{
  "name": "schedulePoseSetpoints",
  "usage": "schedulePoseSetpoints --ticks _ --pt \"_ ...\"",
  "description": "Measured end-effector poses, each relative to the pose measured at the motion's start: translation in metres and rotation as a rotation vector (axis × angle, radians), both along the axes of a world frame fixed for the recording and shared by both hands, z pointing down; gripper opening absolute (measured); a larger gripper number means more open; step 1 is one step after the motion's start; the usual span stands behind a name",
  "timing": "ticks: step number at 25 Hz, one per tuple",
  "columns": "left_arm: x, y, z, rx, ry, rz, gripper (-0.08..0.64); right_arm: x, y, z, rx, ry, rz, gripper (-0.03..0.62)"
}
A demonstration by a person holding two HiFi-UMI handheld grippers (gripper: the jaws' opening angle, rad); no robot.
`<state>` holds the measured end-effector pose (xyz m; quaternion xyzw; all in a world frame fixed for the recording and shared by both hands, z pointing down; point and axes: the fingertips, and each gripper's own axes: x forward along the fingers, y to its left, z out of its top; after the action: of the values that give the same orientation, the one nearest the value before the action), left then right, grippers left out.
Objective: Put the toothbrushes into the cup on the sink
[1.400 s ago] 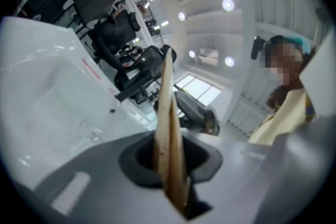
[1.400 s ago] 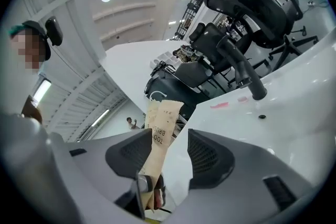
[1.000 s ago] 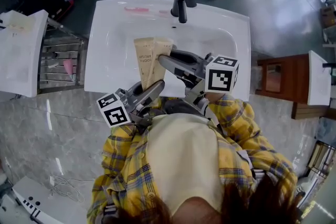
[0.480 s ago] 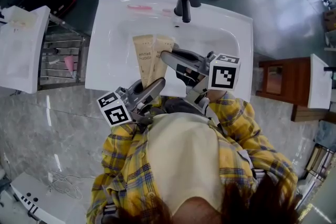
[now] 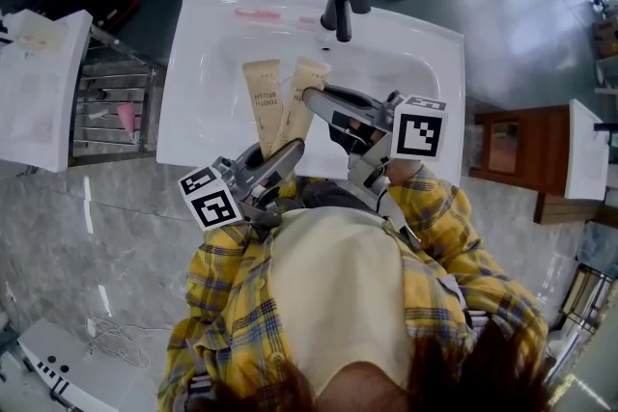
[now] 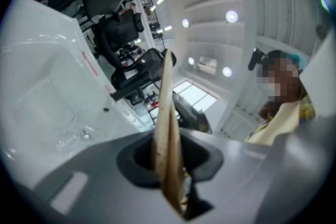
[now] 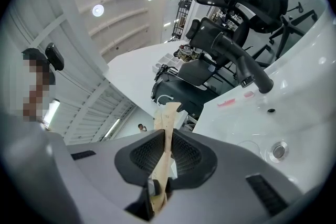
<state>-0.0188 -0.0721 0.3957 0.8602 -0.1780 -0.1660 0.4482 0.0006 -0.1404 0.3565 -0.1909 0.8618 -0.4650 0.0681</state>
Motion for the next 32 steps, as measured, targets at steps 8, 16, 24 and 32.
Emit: schedulePoseSetpoints --ticks 8,16,24,32 --pt "-0.004 -0.002 -0.003 -0.005 0.025 -0.017 0.075 0.01 -0.004 -0.003 -0.012 -0.006 0.024 0.044" --pt "-0.012 0.0 0.006 -0.021 -0.001 -0.04 0.05 0.041 -0.02 -0.015 0.025 -0.021 0.091 0.037" --pt "-0.015 0.002 0.006 -0.014 -0.015 -0.038 0.015 0.05 -0.034 -0.027 0.072 -0.027 0.15 0.037" --pt "-0.022 0.006 0.012 -0.035 -0.049 -0.09 0.012 0.061 -0.052 -0.025 0.215 0.11 0.26 0.037"
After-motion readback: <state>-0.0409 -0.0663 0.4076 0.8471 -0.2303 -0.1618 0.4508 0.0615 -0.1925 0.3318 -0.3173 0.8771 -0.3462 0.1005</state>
